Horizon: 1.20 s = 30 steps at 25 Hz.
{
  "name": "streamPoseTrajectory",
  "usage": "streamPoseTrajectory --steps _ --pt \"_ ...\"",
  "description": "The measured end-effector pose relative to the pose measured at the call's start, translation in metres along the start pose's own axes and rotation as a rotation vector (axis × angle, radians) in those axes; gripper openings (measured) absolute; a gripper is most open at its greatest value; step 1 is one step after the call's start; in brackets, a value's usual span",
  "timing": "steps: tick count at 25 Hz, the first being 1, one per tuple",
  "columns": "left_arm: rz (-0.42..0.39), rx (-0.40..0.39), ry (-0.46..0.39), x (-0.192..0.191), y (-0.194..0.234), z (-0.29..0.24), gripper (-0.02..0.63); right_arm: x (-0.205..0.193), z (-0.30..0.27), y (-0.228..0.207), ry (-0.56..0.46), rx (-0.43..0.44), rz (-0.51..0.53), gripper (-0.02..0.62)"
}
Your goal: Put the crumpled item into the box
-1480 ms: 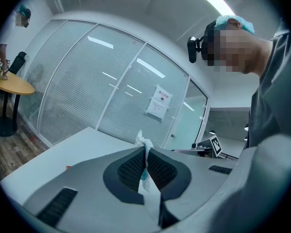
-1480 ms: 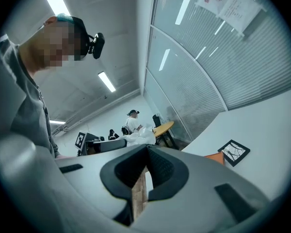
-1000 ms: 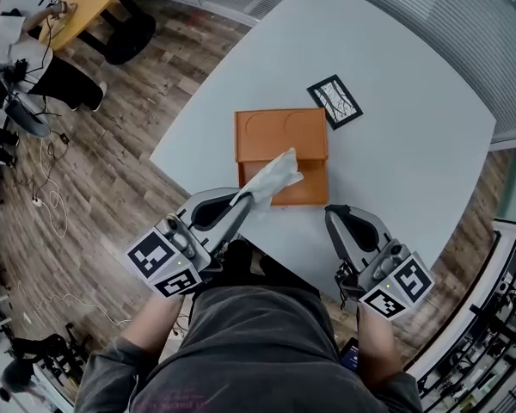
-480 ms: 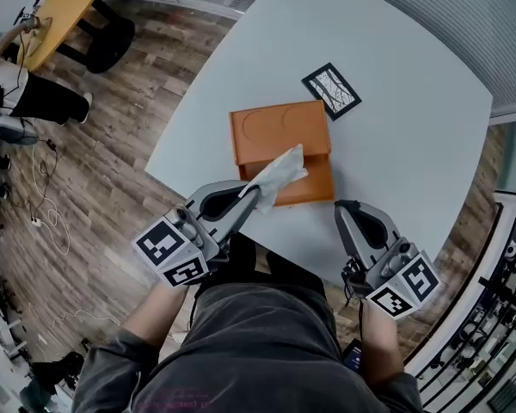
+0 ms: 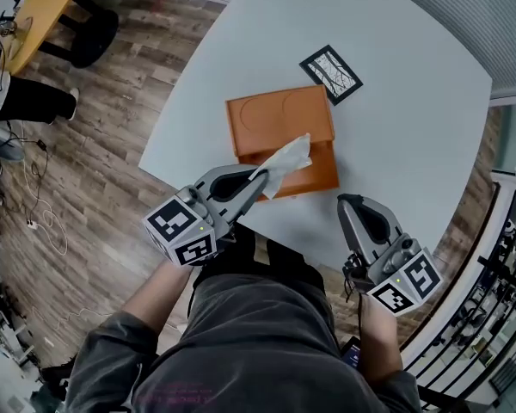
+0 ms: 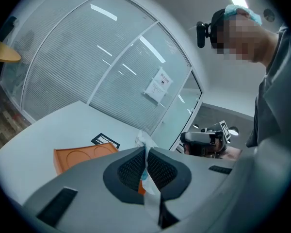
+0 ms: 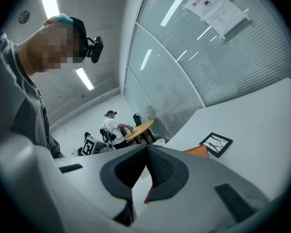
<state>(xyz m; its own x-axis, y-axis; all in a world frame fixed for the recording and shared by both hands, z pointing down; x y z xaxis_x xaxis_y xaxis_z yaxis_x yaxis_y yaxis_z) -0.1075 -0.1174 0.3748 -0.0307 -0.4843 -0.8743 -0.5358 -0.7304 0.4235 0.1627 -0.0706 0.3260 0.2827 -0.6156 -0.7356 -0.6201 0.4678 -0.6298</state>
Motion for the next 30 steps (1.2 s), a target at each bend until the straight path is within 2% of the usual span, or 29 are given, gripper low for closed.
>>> streamPoseTrajectory --steps 8,20,30 --pt "0.026 -0.028 0.044 -0.026 0.014 -0.017 0.014 -0.010 -0.007 -0.007 0.018 -0.031 -0.019 -0.002" --pt "0.015 -0.030 0.118 -0.054 0.020 -0.044 0.014 -0.020 -0.011 -0.017 0.046 -0.043 -0.052 -0.002" --pt "0.071 -0.031 0.194 -0.092 0.031 -0.064 0.014 -0.033 -0.007 -0.029 0.074 -0.059 -0.081 -0.002"
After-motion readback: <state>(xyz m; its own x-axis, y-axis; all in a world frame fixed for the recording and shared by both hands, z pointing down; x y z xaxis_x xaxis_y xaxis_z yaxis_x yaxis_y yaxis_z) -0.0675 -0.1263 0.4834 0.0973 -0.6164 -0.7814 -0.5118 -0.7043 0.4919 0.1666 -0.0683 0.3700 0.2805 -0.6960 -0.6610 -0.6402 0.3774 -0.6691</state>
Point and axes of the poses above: the fingertips, and each gripper's own axes: z backward along the fingers, y to its left, x out of its top, the point moved 10 cm from there along z, backward along the fingers, and after that the axes turned 8 degrees about -z, right-handed, at the moved point
